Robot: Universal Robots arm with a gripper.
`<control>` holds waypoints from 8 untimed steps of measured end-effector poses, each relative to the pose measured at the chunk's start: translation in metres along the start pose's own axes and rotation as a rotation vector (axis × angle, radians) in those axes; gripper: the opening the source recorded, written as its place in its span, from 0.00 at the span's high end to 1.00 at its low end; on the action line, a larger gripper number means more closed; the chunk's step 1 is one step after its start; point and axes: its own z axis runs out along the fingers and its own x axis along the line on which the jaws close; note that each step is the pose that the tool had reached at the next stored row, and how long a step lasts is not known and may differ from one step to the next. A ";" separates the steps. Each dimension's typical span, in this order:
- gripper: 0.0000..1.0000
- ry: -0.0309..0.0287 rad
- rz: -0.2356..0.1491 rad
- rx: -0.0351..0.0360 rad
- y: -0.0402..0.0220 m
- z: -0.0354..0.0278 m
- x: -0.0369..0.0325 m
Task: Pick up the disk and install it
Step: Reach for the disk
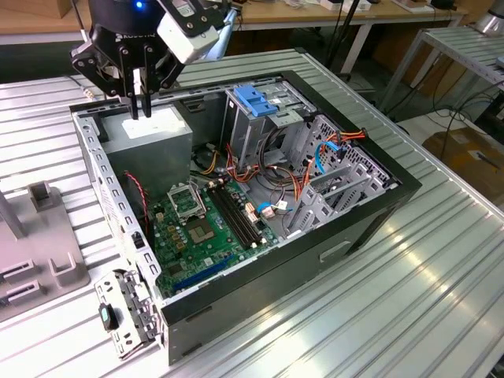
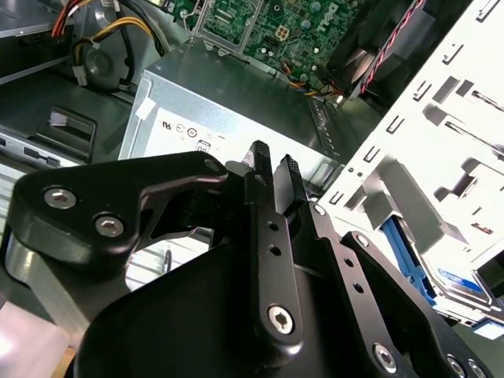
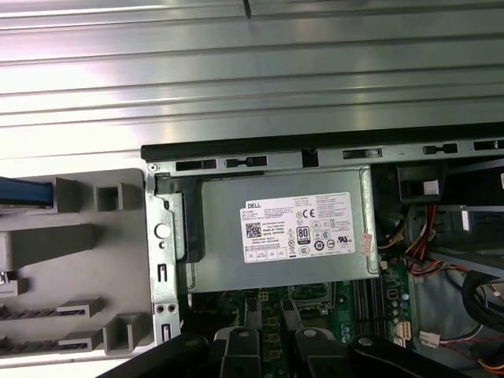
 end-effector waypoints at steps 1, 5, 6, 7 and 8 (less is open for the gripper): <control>0.76 0.0000 0.000 0.0000 0.0000 0.0000 0.0001; 0.76 0.0000 0.000 0.0000 -0.0001 0.0000 0.0010; 0.76 0.0000 0.000 0.0001 -0.0001 -0.0001 0.0012; 0.76 0.0000 0.000 0.0000 -0.0001 0.0000 0.0013; 0.76 0.0000 0.000 0.0000 -0.0001 0.0000 0.0014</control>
